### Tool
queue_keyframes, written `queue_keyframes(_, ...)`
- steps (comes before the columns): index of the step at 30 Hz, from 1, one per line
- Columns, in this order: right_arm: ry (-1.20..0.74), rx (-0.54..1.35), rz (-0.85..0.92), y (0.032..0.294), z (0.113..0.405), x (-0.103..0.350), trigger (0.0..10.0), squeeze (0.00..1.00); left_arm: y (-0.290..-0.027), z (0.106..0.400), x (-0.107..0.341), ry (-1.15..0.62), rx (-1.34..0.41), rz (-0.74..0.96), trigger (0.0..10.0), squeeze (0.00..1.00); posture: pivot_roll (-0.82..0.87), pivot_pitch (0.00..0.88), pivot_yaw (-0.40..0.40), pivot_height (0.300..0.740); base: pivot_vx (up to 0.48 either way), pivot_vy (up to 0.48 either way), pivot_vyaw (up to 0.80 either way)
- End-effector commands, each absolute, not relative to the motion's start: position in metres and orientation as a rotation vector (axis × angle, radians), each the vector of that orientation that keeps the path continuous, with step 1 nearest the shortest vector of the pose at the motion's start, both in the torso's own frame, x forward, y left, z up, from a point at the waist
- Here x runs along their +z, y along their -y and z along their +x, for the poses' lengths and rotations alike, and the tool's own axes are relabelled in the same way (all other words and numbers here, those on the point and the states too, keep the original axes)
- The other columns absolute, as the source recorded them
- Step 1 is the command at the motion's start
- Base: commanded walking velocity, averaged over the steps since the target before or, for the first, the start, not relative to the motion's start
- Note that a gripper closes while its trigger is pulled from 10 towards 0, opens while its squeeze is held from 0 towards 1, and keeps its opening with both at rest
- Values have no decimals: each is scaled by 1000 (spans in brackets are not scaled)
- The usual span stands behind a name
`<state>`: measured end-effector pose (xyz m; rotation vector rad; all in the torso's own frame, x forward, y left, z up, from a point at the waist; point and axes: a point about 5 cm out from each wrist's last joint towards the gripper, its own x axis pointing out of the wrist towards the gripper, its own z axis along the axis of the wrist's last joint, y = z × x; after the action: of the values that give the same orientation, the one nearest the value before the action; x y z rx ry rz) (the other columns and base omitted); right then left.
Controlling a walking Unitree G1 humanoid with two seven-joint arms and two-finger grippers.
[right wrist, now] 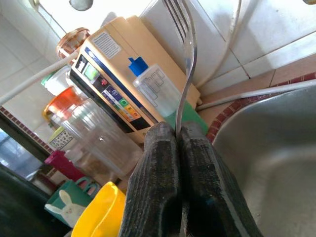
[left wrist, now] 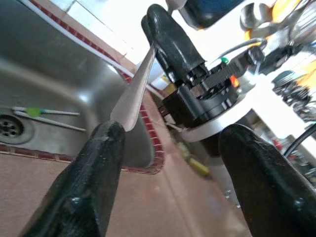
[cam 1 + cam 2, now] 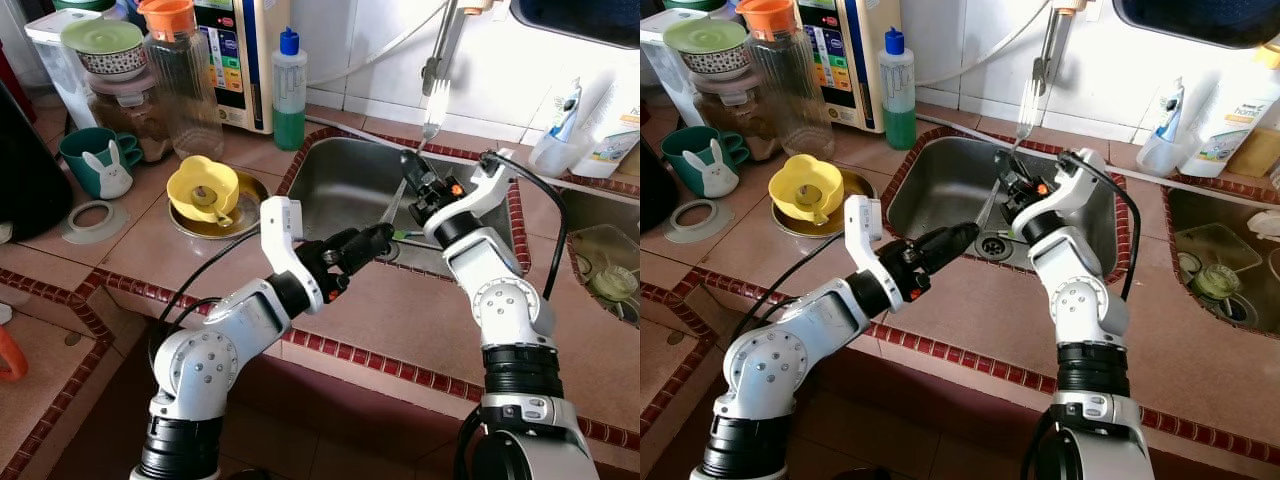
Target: Kitchen organization
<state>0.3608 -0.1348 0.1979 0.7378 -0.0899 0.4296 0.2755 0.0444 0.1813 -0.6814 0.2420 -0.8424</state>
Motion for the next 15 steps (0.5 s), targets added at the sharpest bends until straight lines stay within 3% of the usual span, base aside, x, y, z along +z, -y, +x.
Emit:
queue_keyframes(1,110,429,689,136,365,204,0,0,-41,274,186,-210,-865,-646,10000,1000,121,35,-36,740,0,0,0)
queue_keyframes(4,107,429,640,135,367,203,0,0,-42,275,187,-189,-850,-596,10000,1000,124,35,-37,740,0,0,0)
queue_keyframes(8,37,367,407,136,375,189,0,0,-47,279,181,-142,-776,-420,10000,1000,129,38,-35,740,0,0,0)
queue_keyframes(10,37,367,407,136,375,189,0,0,-47,279,181,-142,-776,-420,10000,1000,129,38,-35,740,0,0,0)
queue_keyframes(13,-14,344,191,137,381,176,0,0,-54,283,175,-112,-701,-296,10000,1000,135,45,-33,740,0,0,0)
queue_keyframes(15,-21,332,140,138,383,174,0,0,-57,287,176,-80,-668,-248,10000,1000,138,48,-34,740,0,0,0)
